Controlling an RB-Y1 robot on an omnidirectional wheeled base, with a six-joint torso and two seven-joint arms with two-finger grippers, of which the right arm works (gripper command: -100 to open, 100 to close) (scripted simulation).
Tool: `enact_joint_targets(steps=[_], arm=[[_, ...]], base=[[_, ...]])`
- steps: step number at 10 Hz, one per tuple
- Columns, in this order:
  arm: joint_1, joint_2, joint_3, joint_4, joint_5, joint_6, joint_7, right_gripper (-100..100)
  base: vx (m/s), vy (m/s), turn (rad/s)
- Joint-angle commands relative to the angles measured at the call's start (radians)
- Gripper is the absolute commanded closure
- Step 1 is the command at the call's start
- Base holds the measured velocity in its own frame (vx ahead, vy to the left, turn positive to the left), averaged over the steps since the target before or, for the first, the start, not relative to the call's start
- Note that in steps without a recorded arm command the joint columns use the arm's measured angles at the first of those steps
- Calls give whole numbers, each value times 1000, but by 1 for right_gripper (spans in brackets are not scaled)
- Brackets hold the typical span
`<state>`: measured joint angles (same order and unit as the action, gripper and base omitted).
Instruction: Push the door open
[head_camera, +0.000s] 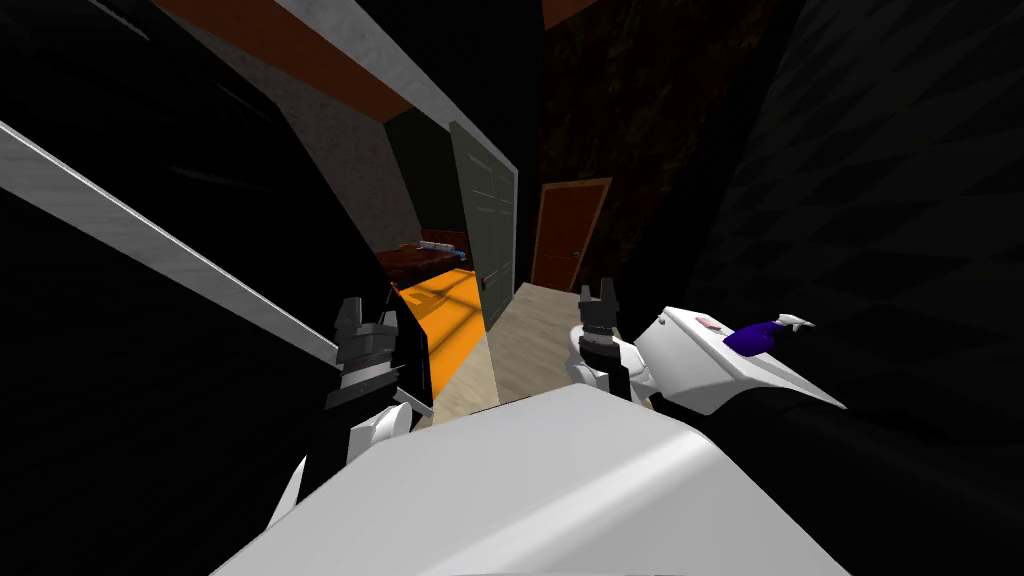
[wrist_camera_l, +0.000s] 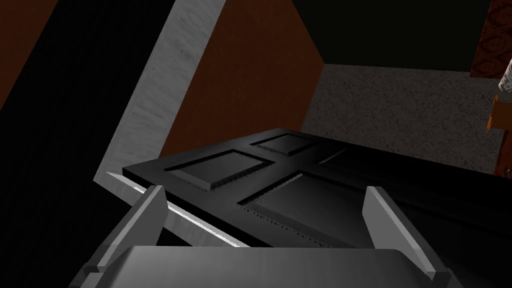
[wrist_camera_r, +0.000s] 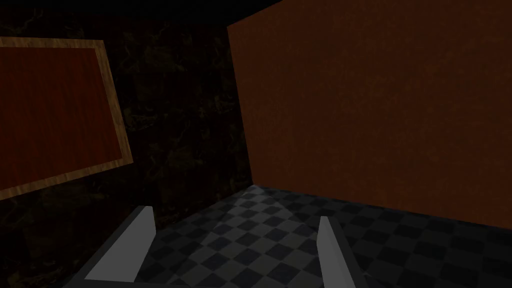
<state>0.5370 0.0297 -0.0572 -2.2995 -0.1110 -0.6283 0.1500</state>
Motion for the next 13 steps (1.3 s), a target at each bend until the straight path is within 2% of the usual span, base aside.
enact_joint_targets(steps=[1, 3, 6, 9, 11, 13], arm=[[-13, -12, 21, 28, 0, -3, -5, -100], [-24, -21, 40, 53, 0, -6, -10, -100], [-54, -42, 87, 118, 0, -12, -22, -100], [-72, -53, 116, 157, 0, -16, -30, -100], [-93, -65, 150, 203, -1, -21, -38, -100], [-123, -81, 199, 270, -1, -28, -51, -100]], base=[[107, 95, -7], [170, -33, 4], [183, -42, 3], [108, -18, 1], [131, -14, 2], [167, -13, 2]])
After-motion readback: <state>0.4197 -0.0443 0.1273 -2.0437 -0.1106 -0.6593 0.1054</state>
